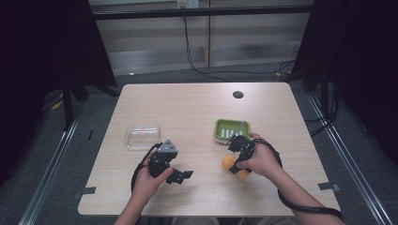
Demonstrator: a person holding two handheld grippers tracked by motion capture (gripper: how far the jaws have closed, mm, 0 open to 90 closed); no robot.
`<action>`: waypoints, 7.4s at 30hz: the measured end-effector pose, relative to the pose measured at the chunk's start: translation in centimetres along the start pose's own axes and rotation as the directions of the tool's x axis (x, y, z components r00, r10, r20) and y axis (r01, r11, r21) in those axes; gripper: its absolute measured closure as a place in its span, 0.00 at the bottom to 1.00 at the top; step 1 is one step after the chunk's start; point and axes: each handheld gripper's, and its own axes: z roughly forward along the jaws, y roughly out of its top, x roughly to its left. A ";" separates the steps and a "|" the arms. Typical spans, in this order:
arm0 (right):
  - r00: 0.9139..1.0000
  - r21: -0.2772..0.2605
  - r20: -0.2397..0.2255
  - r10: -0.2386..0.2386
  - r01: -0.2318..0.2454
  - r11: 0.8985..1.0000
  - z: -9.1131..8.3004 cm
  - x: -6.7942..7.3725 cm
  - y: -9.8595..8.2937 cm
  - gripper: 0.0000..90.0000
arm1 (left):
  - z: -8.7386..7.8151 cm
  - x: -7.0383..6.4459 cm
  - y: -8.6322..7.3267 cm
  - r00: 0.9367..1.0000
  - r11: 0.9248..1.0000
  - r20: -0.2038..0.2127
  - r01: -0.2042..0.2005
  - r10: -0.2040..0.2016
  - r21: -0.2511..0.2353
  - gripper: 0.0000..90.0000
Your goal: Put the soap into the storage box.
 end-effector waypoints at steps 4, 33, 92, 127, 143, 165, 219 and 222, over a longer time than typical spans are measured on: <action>1.000 0.000 0.011 -0.011 0.011 1.000 -0.6 -0.2 0.2 0.56 | 0.0 0.0 0.0 1.000 1.000 0.000 0.000 0.000 -0.001 0.04; 1.000 -0.024 0.001 0.022 -0.022 0.999 -2.6 -1.8 1.1 0.56 | 0.0 0.0 0.0 1.000 1.000 -0.005 0.002 -0.002 0.015 0.04; 0.999 -0.059 0.000 0.051 -0.051 0.997 -5.2 -4.3 3.0 0.56 | 0.2 0.0 -0.1 1.000 1.000 0.000 0.001 -0.001 0.011 0.04; 0.999 -0.071 0.020 0.035 -0.034 0.997 -5.2 -5.7 4.4 0.56 | 0.2 0.0 -0.1 1.000 1.000 0.003 0.002 -0.002 0.006 0.04; 0.999 -0.062 0.027 0.038 -0.036 0.997 -5.0 -6.6 4.8 0.56 | 0.1 0.1 -0.1 1.000 1.000 -0.001 0.004 -0.004 0.028 0.04; 0.998 -0.061 0.044 0.036 -0.033 0.998 -5.0 -7.6 5.4 0.56 | 0.1 0.1 -0.1 1.000 1.000 -0.001 0.005 -0.005 0.011 0.04; 0.995 -0.051 0.084 -0.061 0.065 0.997 -3.9 -9.4 6.8 0.56 | 0.1 0.2 -0.2 1.000 1.000 -0.001 0.003 -0.003 0.007 0.04; 0.994 -0.051 0.085 -0.062 0.067 0.996 -3.9 -9.4 6.9 0.56 | 0.1 0.2 -0.2 1.000 1.000 0.000 0.003 -0.003 0.006 0.04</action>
